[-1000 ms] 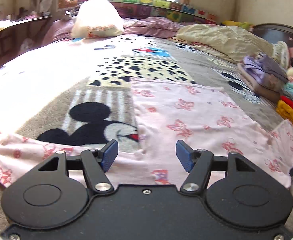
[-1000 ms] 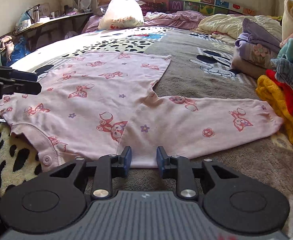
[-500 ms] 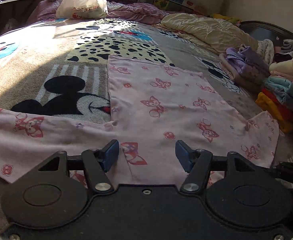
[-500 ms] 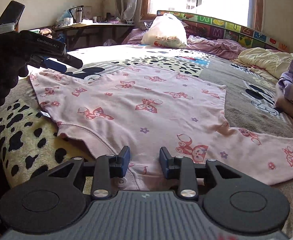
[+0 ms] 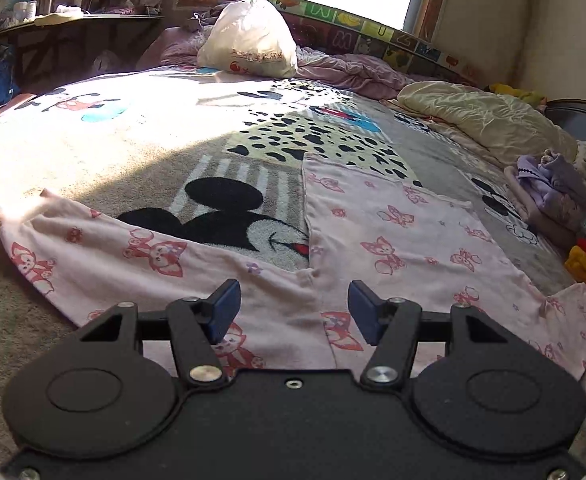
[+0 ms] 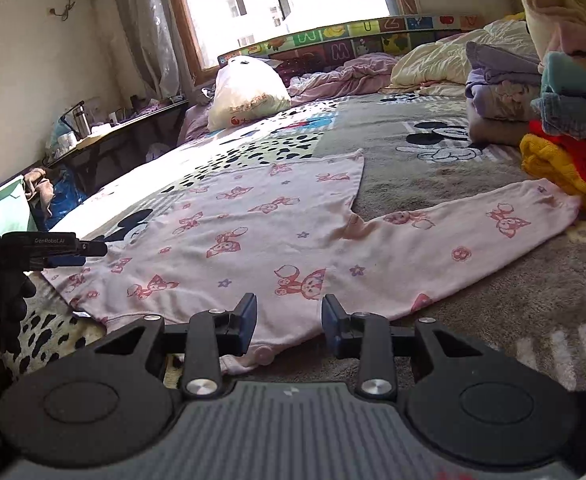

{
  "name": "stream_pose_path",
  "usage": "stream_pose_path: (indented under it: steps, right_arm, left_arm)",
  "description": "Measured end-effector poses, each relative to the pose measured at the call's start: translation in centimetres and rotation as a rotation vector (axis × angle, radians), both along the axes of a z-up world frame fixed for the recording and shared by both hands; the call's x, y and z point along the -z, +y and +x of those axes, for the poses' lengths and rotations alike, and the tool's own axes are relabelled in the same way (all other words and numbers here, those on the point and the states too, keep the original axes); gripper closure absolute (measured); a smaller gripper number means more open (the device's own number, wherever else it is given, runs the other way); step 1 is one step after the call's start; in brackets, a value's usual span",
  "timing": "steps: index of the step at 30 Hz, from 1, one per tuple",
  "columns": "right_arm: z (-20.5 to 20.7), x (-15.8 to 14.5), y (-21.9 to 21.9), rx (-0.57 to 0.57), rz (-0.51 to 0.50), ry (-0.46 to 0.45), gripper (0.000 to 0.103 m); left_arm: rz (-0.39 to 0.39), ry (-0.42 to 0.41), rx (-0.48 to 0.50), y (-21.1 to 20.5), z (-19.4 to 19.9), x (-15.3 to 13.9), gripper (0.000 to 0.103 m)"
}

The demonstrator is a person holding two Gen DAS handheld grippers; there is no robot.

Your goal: Fold clothes

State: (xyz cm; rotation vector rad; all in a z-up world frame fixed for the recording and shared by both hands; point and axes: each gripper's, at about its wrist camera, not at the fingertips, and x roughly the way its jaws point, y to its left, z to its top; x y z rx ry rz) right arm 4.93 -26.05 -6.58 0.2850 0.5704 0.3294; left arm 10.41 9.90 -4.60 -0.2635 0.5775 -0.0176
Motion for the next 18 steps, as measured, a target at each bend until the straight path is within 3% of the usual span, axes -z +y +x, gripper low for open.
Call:
stream_pose_path:
  steps: [3, 6, 12, 15, 18]
  right_arm:
    - [0.2, 1.5, -2.5, 0.085, 0.145, 0.112, 0.065]
    - [0.7, 3.3, -4.0, 0.097, 0.278, 0.183, 0.062]
    - [1.8, 5.0, -5.0, 0.101, 0.473, 0.216, 0.053]
    - [2.4, 5.9, -5.6, 0.125, 0.582, 0.219, 0.054]
    - [3.3, 6.2, -5.2, 0.127, 0.605, 0.21, 0.055]
  left_arm:
    - [-0.024, 0.012, 0.073, -2.6, 0.8, -0.7, 0.043]
    - [-0.01, 0.021, 0.125, -5.4, 1.9, -1.2, 0.043]
    - [-0.074, 0.041, 0.209, -10.4, 4.5, -2.4, 0.043]
    - [-0.062, 0.05, 0.259, -13.5, 6.4, -3.0, 0.043]
    - [-0.029, 0.066, 0.302, -16.5, 8.5, -3.5, 0.044]
